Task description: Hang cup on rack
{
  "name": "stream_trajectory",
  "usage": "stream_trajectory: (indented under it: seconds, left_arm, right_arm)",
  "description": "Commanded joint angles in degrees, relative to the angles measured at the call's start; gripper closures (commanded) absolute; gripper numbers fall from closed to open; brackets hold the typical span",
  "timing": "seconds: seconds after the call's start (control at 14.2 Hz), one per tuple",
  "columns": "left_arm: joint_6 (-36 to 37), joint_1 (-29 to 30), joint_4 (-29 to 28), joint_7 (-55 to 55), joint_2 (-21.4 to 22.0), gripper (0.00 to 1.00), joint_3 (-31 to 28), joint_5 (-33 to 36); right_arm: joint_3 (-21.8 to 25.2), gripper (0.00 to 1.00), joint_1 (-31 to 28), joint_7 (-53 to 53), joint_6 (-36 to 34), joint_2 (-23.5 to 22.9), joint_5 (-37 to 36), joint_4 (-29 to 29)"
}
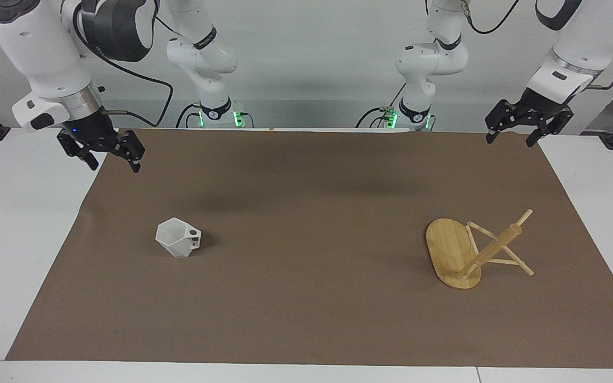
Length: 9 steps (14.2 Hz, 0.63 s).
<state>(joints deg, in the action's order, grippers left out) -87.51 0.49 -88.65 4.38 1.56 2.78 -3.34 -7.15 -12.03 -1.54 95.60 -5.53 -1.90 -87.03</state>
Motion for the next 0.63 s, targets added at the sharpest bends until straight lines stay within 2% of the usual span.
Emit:
stream_trajectory:
  seconds: [0.0,0.35,0.56]
  left_arm:
    - [0.59,0.12,-0.56,-0.51,0.64,0.0,0.12,0.79]
    - [0.59,0.12,-0.56,-0.51,0.64,0.0,0.12,0.79]
    - [0.59,0.21,-0.56,-0.51,0.64,0.0,0.12,0.79]
  right_arm:
    - [-0.49,0.0,-0.89,1.36,-0.42,1.49,-0.57,-1.48]
    - [-0.49,0.0,-0.54,1.28,0.29,1.49,-0.57,-1.65]
    - [-0.58,0.0,-0.45,1.45,1.86,2.19,-0.57,-3.84]
